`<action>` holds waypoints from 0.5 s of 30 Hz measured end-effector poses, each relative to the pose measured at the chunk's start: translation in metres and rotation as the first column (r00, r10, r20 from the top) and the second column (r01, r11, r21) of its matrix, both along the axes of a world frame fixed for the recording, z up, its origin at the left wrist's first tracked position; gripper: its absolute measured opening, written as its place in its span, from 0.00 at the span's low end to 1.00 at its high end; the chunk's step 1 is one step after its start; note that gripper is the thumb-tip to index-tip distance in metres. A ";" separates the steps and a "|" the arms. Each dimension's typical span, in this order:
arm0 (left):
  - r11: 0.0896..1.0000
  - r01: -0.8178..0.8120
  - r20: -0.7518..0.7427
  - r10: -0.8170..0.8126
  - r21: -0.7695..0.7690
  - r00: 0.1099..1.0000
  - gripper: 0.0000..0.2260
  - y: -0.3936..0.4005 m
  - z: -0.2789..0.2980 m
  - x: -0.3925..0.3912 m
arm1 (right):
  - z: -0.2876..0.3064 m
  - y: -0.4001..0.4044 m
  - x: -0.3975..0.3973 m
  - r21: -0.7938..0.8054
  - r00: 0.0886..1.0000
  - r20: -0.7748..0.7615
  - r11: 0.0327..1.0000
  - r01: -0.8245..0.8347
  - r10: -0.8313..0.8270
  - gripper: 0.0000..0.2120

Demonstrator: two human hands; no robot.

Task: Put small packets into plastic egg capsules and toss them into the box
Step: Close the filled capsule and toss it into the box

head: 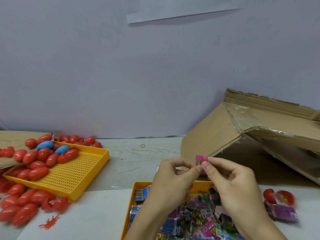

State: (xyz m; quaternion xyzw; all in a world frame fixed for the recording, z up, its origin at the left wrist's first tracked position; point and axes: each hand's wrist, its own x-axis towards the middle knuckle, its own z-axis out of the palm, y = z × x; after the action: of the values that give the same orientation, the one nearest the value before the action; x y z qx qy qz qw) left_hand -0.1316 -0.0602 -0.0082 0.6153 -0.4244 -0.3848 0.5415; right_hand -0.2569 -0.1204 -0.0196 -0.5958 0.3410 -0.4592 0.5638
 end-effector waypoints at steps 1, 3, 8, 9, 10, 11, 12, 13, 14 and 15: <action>1.000 0.007 -0.016 -0.007 0.000 1.000 0.09 -0.001 -0.001 0.000 | -0.001 -0.001 0.000 -0.009 0.999 -0.002 0.999 0.038 -0.038 0.07; 1.000 -0.007 -0.063 0.006 -0.013 0.998 0.07 -0.002 -0.002 0.002 | -0.003 -0.003 -0.001 -0.008 0.994 -0.011 0.994 0.113 -0.113 0.08; 0.991 -0.126 -0.204 0.116 -0.038 0.972 0.14 -0.006 -0.011 0.008 | -0.005 -0.005 -0.001 0.002 0.984 -0.050 0.985 0.171 -0.171 0.09; 0.989 -0.145 -0.190 0.135 -0.036 0.972 0.12 -0.006 -0.012 0.009 | -0.005 -0.004 -0.001 0.007 0.984 -0.059 0.986 0.169 -0.169 0.09; 0.986 -0.161 -0.171 0.154 -0.033 0.973 0.11 -0.006 -0.013 0.009 | -0.005 -0.004 -0.001 0.015 0.984 -0.065 0.986 0.168 -0.166 0.09; 0.985 -0.170 -0.162 0.162 -0.041 0.973 0.11 -0.006 -0.012 0.009 | -0.005 -0.004 -0.001 0.025 0.984 -0.064 0.986 0.166 -0.164 0.09; 0.983 -0.174 -0.159 0.164 -0.054 0.974 0.11 -0.006 -0.011 0.009 | -0.005 -0.004 -0.001 0.030 0.985 -0.060 0.986 0.164 -0.162 0.09; 0.982 -0.176 -0.157 0.163 -0.069 0.974 0.12 -0.005 -0.010 0.009 | -0.005 -0.004 -0.002 0.032 0.986 -0.059 0.987 0.160 -0.158 0.09; 0.980 -0.181 -0.155 0.167 -0.084 0.974 0.13 -0.005 -0.009 0.009 | -0.005 -0.004 -0.002 0.032 0.987 -0.061 0.988 0.153 -0.151 0.09; 0.977 -0.192 -0.150 0.177 -0.093 0.973 0.14 -0.004 -0.008 0.009 | -0.005 -0.004 -0.002 0.036 0.988 -0.065 0.989 0.142 -0.140 0.08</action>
State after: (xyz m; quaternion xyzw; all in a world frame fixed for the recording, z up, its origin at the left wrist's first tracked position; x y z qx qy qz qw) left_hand -0.1226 -0.0645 -0.0160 0.5933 -0.3460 -0.3520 0.6359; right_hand -0.2587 -0.1242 -0.0243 -0.5726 0.4088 -0.4724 0.5309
